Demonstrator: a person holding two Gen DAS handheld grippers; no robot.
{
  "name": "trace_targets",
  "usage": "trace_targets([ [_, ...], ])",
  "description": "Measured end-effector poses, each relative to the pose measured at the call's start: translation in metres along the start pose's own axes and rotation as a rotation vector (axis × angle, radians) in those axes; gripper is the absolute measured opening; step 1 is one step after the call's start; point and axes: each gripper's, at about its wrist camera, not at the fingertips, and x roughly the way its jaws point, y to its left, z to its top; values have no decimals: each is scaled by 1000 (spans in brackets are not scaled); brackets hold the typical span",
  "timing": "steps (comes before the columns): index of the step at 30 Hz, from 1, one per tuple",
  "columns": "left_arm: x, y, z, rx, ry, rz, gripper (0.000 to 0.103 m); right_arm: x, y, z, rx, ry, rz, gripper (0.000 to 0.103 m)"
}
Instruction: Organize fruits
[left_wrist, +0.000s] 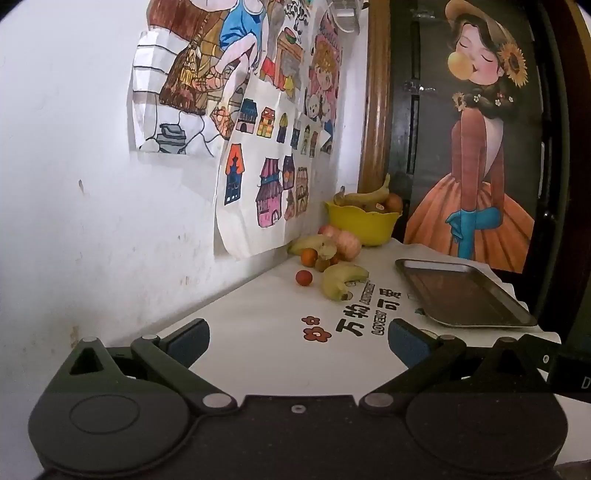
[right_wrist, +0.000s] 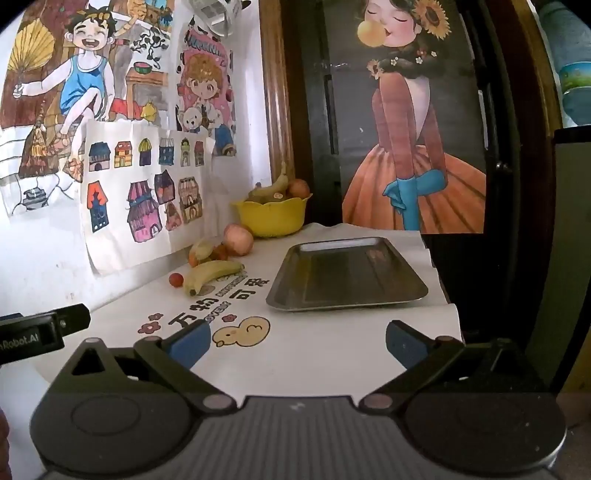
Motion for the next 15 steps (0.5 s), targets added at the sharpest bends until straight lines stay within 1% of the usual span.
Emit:
trace_targets([
  [7, 0, -1, 0, -1, -1, 7, 102, 0, 3, 4, -2, 0, 7, 103],
  [8, -2, 3, -2, -2, -2, 7, 102, 4, 3, -1, -2, 3, 8, 103],
  [13, -1, 1, -5, -6, -3, 10, 102, 4, -1, -6, -6, 7, 7, 103],
  [15, 0, 1, -4, -7, 0, 9, 102, 5, 0, -3, -11, 16, 6, 103],
])
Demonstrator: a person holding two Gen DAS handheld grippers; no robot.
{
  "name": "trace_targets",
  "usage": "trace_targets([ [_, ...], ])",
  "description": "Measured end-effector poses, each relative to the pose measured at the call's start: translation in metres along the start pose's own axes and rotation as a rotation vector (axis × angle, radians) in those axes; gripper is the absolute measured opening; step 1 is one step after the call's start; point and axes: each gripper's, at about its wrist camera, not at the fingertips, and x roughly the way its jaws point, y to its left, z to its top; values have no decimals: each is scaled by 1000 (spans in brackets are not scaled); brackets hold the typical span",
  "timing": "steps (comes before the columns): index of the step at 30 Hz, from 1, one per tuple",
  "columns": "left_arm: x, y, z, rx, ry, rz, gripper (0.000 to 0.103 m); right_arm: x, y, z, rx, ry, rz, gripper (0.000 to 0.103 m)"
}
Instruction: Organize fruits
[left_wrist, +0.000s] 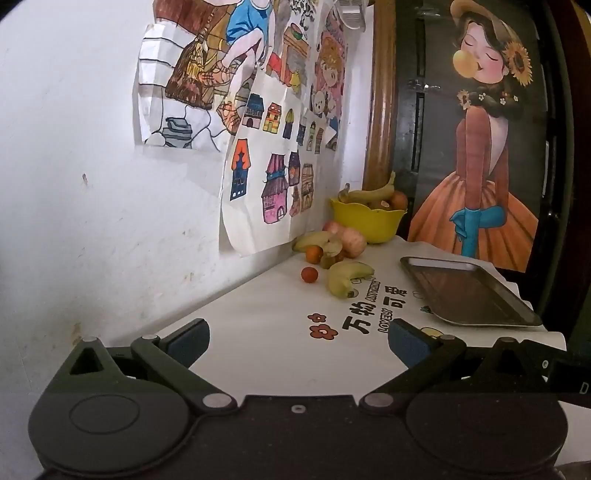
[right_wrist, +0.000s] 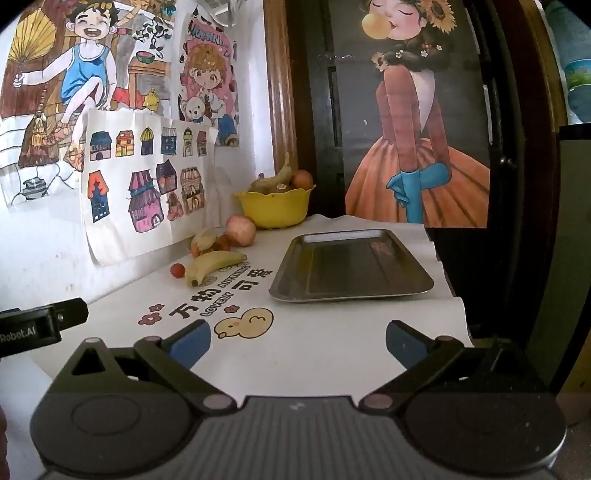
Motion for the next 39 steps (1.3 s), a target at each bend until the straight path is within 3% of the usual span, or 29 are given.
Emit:
trace_targets([
  [39, 4, 5, 2, -6, 15, -2, 102, 4, 5, 4, -4, 11, -9, 103],
])
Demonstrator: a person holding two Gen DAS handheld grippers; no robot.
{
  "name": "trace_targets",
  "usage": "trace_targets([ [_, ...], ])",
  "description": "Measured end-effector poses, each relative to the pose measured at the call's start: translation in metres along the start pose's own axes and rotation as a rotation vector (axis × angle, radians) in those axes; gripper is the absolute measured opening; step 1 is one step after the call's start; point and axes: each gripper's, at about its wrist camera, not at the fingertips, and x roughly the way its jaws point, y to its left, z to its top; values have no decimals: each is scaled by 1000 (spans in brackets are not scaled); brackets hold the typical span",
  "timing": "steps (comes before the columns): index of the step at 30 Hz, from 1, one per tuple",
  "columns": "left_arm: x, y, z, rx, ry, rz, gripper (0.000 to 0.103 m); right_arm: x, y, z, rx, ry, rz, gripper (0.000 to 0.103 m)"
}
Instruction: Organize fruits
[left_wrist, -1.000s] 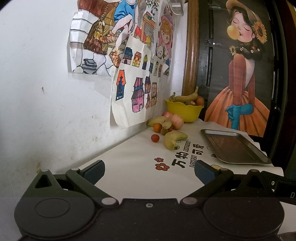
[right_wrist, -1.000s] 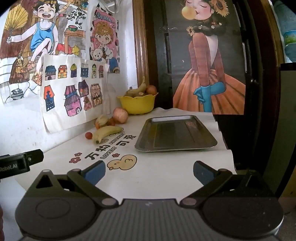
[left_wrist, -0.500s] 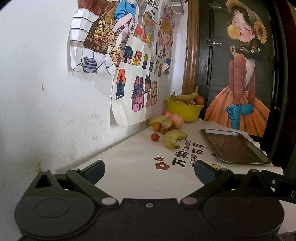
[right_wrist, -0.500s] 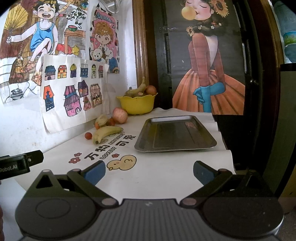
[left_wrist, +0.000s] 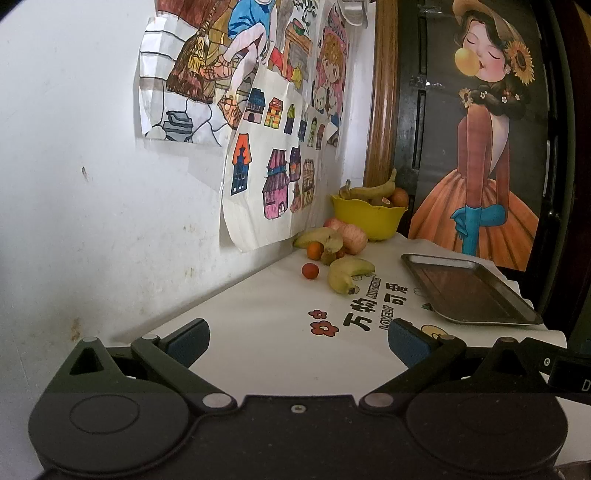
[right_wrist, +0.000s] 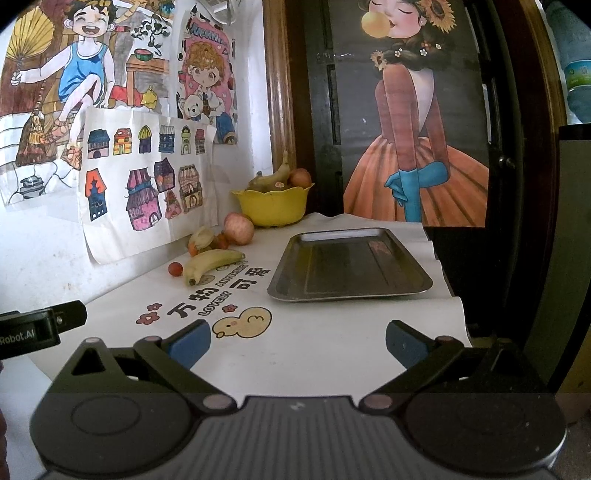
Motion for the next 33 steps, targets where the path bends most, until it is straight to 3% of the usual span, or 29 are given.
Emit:
trace_targets([
  [14, 4, -2, -7, 2, 18, 10, 102, 5, 0, -5, 0, 16, -6, 103],
  [33, 35, 1, 20, 24, 62, 23, 102, 34, 5, 17, -32, 102, 16, 103],
])
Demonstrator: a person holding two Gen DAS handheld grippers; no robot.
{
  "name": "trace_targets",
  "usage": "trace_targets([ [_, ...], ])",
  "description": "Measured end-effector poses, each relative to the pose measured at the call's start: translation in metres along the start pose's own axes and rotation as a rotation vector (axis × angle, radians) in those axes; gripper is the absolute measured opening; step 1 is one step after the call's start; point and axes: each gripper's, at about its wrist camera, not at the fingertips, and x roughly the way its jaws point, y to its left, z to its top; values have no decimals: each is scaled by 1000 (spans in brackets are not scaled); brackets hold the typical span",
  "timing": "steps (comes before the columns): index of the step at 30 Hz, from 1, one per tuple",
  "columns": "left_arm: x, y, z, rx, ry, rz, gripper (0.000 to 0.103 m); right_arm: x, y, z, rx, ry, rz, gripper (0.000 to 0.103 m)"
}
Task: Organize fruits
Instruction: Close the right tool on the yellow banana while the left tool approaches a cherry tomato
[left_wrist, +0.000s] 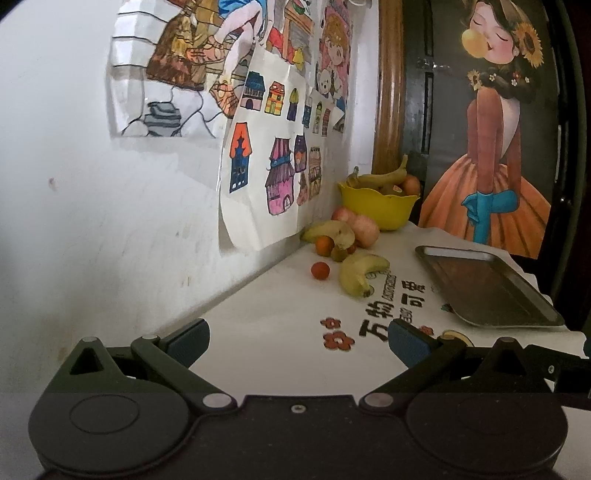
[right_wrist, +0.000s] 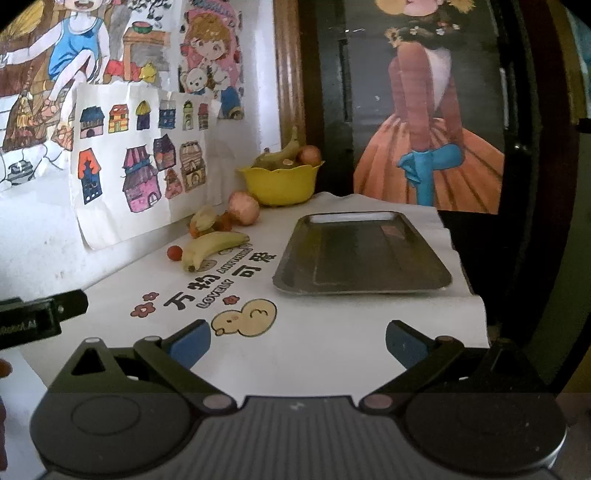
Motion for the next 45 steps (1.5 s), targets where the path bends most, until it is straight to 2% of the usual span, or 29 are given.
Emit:
trace_targets([
  [7, 24, -1, 29, 28, 5, -25, 102, 20, 6, 24, -35, 14, 57, 103],
  [15, 53, -2, 54, 63, -20, -56, 102, 41, 6, 61, -137, -19, 144, 103],
  [19, 73, 2, 60, 61, -4, -91, 102, 57, 10, 64, -226, -11, 169, 103],
  [26, 112, 0, 66, 64, 38, -89, 102, 86, 21, 61, -293, 37, 230, 103],
  [34, 149, -11, 63, 135, 73, -47, 102, 127, 5, 87, -219, 66, 246, 103],
  [40, 170, -18, 60, 187, 112, -14, 100, 178, 10, 117, -144, 154, 307, 103],
  [45, 179, -15, 58, 186, 130, -12, 99, 225, 33, 130, -75, 281, 363, 100],
])
